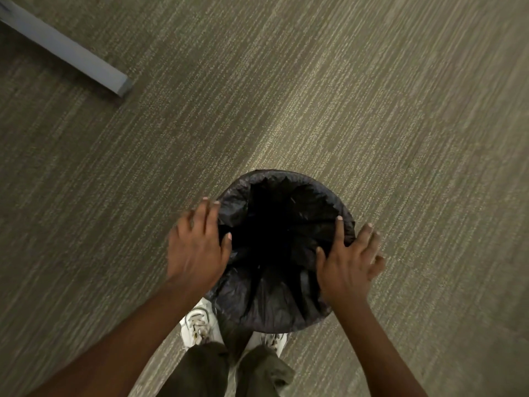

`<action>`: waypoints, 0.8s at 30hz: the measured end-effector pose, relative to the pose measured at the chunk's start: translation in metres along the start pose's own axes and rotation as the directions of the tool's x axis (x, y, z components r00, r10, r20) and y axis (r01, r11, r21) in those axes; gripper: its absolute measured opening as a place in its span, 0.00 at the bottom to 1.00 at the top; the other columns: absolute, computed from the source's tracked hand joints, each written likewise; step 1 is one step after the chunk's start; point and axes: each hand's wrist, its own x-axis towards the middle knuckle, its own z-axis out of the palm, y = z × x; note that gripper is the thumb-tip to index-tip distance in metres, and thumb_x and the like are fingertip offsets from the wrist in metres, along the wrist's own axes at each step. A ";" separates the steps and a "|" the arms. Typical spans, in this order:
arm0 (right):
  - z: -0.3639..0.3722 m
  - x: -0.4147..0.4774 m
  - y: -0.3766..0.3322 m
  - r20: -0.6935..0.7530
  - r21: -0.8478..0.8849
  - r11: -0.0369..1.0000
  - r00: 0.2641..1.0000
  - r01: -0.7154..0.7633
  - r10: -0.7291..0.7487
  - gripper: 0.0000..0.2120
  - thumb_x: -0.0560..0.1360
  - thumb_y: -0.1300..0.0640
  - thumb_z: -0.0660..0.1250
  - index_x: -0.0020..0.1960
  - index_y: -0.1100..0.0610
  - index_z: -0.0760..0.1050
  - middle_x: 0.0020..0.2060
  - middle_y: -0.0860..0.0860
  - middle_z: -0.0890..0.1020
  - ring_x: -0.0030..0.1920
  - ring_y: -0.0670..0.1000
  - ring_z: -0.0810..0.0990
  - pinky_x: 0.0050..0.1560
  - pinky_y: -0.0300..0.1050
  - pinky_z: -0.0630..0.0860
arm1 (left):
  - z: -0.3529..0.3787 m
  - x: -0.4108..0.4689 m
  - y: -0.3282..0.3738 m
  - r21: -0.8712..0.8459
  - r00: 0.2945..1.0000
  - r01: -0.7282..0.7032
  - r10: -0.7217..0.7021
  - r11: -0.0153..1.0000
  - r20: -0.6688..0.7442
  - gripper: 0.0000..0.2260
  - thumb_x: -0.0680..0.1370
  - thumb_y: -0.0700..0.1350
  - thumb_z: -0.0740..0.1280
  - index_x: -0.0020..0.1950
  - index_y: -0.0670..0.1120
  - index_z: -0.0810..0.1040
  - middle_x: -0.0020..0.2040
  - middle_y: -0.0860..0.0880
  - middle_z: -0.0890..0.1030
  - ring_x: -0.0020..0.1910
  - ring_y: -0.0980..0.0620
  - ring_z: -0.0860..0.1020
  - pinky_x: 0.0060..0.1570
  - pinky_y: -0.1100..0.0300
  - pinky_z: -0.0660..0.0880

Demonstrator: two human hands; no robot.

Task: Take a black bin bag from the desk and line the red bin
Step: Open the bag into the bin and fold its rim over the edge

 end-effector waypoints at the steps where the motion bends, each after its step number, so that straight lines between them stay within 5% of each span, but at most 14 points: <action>1: 0.004 0.001 0.007 0.026 -0.018 0.999 0.999 0.049 -0.048 0.36 0.73 0.41 0.63 0.76 0.50 0.54 0.73 0.69 0.58 0.71 0.71 0.59 0.60 0.70 0.68 | 0.004 -0.003 -0.001 0.036 0.999 -0.031 0.029 0.999 0.040 0.29 0.77 0.57 0.57 0.72 0.41 0.60 0.72 0.40 0.67 0.63 0.36 0.71 0.54 0.42 0.74; 7: -0.006 0.002 0.015 0.034 0.283 0.946 0.984 0.156 -0.172 0.35 0.76 0.43 0.60 0.76 0.54 0.48 0.73 0.66 0.57 0.66 0.68 0.69 0.56 0.64 0.76 | 0.010 -0.009 -0.007 0.068 0.996 0.000 -0.006 0.998 0.094 0.33 0.76 0.56 0.62 0.74 0.39 0.57 0.75 0.39 0.63 0.64 0.36 0.72 0.53 0.42 0.75; 11: -0.024 0.006 0.022 0.102 0.591 0.795 0.991 -0.134 0.091 0.33 0.76 0.47 0.62 0.75 0.57 0.53 0.68 0.64 0.68 0.63 0.64 0.73 0.59 0.60 0.75 | -0.002 -0.009 -0.004 -0.088 0.966 0.250 -0.242 0.964 0.088 0.30 0.78 0.57 0.58 0.71 0.38 0.59 0.70 0.36 0.67 0.64 0.35 0.70 0.56 0.42 0.72; 14: -0.032 0.018 0.038 0.311 0.661 0.674 0.938 -0.330 0.155 0.30 0.70 0.41 0.65 0.67 0.56 0.68 0.52 0.60 0.83 0.54 0.62 0.80 0.56 0.60 0.76 | -0.012 -0.011 -0.001 -0.379 0.863 0.504 -0.469 0.776 0.187 0.23 0.79 0.51 0.58 0.63 0.33 0.64 0.60 0.32 0.73 0.58 0.33 0.73 0.52 0.45 0.71; 16: -0.029 0.023 0.048 0.404 0.673 0.641 0.909 -0.368 0.097 0.29 0.64 0.39 0.68 0.60 0.53 0.75 0.48 0.57 0.84 0.49 0.60 0.83 0.53 0.63 0.79 | -0.009 -0.012 -0.004 -0.552 0.843 0.535 -0.451 0.639 0.294 0.20 0.79 0.47 0.60 0.61 0.32 0.65 0.58 0.32 0.75 0.57 0.34 0.74 0.48 0.51 0.68; 21: -0.027 0.032 0.048 0.397 0.547 0.819 0.915 -0.173 -0.071 0.11 0.70 0.59 0.70 0.52 0.59 0.77 0.41 0.59 0.84 0.43 0.61 0.83 0.48 0.63 0.80 | -0.009 -0.010 -0.015 -0.622 0.853 0.522 -0.346 0.583 0.391 0.15 0.74 0.42 0.67 0.58 0.38 0.72 0.54 0.39 0.79 0.55 0.40 0.78 0.49 0.52 0.73; 24: -0.035 0.035 0.040 0.359 0.461 0.883 0.928 -0.084 -0.099 0.06 0.72 0.63 0.68 0.48 0.63 0.76 0.40 0.61 0.82 0.41 0.62 0.81 0.46 0.60 0.80 | -0.016 -0.007 -0.017 -0.637 0.858 0.511 -0.304 0.577 0.414 0.13 0.74 0.40 0.65 0.57 0.38 0.73 0.50 0.44 0.78 0.53 0.47 0.77 0.42 0.60 0.65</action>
